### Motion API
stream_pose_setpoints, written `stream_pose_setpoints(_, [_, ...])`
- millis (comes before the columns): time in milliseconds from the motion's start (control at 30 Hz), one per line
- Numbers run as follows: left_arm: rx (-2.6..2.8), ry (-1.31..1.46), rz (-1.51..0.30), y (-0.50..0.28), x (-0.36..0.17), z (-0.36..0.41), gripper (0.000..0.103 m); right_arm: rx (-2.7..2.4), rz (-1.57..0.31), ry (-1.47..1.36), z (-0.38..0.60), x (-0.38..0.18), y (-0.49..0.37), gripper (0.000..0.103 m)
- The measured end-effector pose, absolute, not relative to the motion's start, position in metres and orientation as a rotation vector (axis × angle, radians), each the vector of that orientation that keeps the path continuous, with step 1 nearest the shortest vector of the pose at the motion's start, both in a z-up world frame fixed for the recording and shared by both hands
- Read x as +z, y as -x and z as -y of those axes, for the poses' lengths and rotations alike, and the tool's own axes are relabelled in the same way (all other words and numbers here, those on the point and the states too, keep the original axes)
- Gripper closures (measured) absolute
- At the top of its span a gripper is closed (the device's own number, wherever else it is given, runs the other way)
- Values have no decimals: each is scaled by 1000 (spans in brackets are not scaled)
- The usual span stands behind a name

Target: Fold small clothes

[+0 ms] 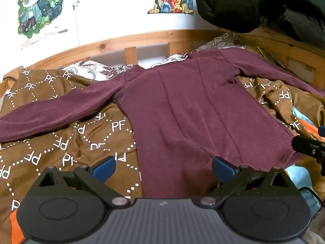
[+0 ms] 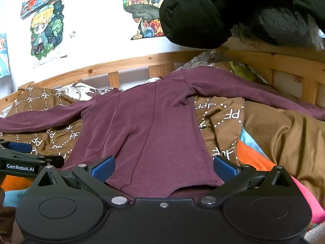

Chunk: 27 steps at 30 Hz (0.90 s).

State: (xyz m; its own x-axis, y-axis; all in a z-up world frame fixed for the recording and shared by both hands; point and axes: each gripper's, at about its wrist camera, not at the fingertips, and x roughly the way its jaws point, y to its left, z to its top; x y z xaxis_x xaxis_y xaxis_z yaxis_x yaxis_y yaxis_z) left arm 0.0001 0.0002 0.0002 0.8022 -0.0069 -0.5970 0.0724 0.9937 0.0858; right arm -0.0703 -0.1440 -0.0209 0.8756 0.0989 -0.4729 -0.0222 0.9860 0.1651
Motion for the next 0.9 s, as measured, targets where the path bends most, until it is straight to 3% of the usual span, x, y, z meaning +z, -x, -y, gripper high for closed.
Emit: stream_pose_setpoints(900, [-34, -120, -631, 2, 3, 1, 0, 63, -502, -159, 145, -21, 70, 1])
